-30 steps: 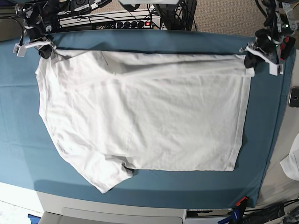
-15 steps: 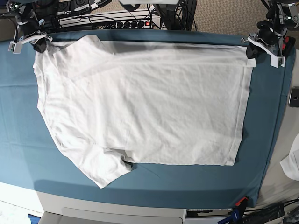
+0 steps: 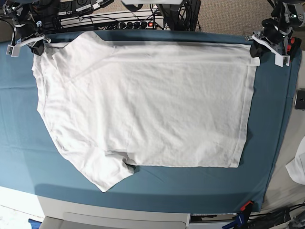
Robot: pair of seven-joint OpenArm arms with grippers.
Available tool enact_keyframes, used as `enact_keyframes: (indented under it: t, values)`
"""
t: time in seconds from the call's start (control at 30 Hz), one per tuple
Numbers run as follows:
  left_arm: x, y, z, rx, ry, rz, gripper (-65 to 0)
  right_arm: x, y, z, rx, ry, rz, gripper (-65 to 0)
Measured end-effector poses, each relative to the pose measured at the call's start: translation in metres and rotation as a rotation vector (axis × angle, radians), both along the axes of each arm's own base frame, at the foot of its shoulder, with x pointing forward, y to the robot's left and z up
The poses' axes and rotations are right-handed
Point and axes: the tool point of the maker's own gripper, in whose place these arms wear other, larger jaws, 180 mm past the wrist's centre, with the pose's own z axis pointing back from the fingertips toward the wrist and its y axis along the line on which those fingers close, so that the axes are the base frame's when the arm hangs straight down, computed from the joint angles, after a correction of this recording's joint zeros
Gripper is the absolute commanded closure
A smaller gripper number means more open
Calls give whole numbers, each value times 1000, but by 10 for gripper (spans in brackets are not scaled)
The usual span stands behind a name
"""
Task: Fold the T-shirt properly
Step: 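Drag the shirt further toward the robot with both grippers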
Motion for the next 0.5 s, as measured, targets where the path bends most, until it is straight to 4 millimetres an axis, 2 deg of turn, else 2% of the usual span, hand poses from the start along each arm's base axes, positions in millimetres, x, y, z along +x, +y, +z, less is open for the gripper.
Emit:
enact_keyframes:
  t: [0.03, 0.13, 0.17, 0.2, 0.37, 0.5]
  values:
    - [0, 0, 0, 0, -2, -1, -28, -1, 0, -1, -5, 5, 1, -40]
    - [0, -3, 1, 11, -10, -38, -216, -3, -6, -1, -29, 21, -12, -209]
    - [1, -4, 2, 10, -20, -47, -255, -3, -8, -1, -32, 20, -26, -236]
    - [0, -4, 2, 9, -21, -49, -272, -4, -10, 1, -37, 17, -25, -239]
    - [-1, 0, 0, 45, -16, -60, -274, -2, -17, 5, -95, 7, -23, -239]
    - [-3, 5, -2, 98, 3, -74, -274, -6, -37, 16, -168, -7, -65, -239]
